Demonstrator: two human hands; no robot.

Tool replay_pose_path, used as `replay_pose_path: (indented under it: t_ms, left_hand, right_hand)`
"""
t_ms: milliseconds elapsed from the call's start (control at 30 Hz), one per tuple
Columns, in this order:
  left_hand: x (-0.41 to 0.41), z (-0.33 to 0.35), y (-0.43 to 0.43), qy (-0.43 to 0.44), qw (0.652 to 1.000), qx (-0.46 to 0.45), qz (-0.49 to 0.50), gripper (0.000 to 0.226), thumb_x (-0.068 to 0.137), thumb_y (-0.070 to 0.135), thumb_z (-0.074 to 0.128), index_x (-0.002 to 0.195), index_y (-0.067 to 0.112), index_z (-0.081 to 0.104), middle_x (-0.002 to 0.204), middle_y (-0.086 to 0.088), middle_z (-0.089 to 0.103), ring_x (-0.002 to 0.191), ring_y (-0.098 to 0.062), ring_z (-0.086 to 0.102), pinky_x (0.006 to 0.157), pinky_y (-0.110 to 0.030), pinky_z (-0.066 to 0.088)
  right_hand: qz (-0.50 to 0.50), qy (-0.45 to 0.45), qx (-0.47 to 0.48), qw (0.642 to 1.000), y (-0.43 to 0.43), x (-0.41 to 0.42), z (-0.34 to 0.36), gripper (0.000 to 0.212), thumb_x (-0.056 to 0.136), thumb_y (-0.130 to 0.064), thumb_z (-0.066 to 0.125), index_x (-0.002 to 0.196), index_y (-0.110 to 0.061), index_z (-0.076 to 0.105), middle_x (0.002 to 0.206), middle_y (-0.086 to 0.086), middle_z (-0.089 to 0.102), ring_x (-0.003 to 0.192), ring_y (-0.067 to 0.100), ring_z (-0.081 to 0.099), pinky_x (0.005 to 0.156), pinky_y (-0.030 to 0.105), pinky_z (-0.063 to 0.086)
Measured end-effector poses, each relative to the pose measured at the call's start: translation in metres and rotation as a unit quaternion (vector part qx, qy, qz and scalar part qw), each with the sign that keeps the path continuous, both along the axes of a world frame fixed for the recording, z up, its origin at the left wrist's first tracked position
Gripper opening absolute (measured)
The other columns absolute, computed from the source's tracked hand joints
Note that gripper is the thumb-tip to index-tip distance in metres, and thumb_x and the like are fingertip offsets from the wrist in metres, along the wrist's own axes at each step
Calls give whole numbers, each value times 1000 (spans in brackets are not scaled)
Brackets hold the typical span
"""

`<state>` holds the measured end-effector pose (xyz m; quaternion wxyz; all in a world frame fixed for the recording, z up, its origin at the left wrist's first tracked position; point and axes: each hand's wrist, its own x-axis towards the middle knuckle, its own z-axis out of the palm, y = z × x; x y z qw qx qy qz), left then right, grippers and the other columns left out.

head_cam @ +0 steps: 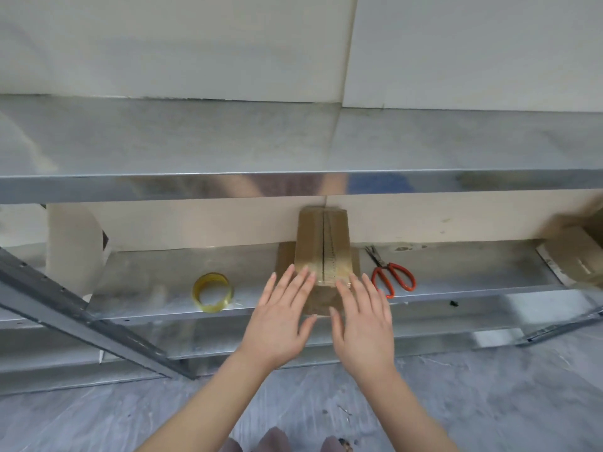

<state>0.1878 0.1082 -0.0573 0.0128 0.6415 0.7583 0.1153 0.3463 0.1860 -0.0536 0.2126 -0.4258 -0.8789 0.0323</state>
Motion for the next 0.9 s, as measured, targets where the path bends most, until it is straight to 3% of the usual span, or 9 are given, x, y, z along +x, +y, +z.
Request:
replay_pose_path:
  t_ms: [200,333,433,500,567,667,767,900]
  left_hand:
    - [2,1,15,7,999,-1,49,64,97,52,23,153,21,20,160,5,20,149,-16,4,121,-40,3]
    - [13,1,12,14,995,16,94,57,97,42,30,144,13,43,149,-1,42,141,-24,34,110,-41,34]
    - [23,-4,11,-6,991,23,129,55,98,40,30,141,12,47,143,-1,50,132,-26,43,104,-41,41]
    - [26,-8,15,-63,986,37,150,49,101,36,34,145,16,42,144,1,48,135,-21,38,109,-37,34]
    - [27,-9,20,-177,967,59,174,48,102,32,40,148,19,36,144,2,47,135,-15,37,110,-30,30]
    - [28,-6,27,-302,921,107,224,49,99,34,49,146,25,39,137,6,53,124,-10,49,101,-24,39]
    - [21,-3,38,-328,909,129,224,47,91,37,63,136,25,53,120,5,62,104,-6,60,94,-26,49]
    - [5,-3,51,-270,935,90,210,45,81,39,74,122,24,63,95,4,62,87,-13,62,84,-34,53]
  right_hand:
    - [10,-3,-117,993,38,12,1,46,99,-37,49,144,-27,46,151,2,43,144,24,30,118,42,24]
    - [14,94,-191,977,48,14,-5,40,97,-28,55,137,-28,53,127,-4,63,121,18,55,103,34,42]
    - [11,143,-229,963,49,16,-9,38,97,-27,56,135,-32,53,127,-12,63,116,10,58,94,23,45]
    - [10,153,-257,954,52,17,-13,40,97,-29,55,136,-36,50,130,-15,60,119,6,56,94,19,42]
    - [12,165,-282,945,54,18,-14,42,96,-30,57,136,-39,49,132,-19,58,122,3,53,95,17,40]
    - [27,184,-314,931,55,20,-15,48,92,-33,63,137,-41,47,134,-19,56,124,1,50,99,17,39]
    - [35,202,-345,916,61,22,-16,53,87,-36,69,136,-41,49,133,-18,57,124,0,51,104,22,42]
    - [15,203,-321,925,67,16,-17,45,85,-38,72,127,-34,57,121,-15,65,113,4,59,96,26,49]
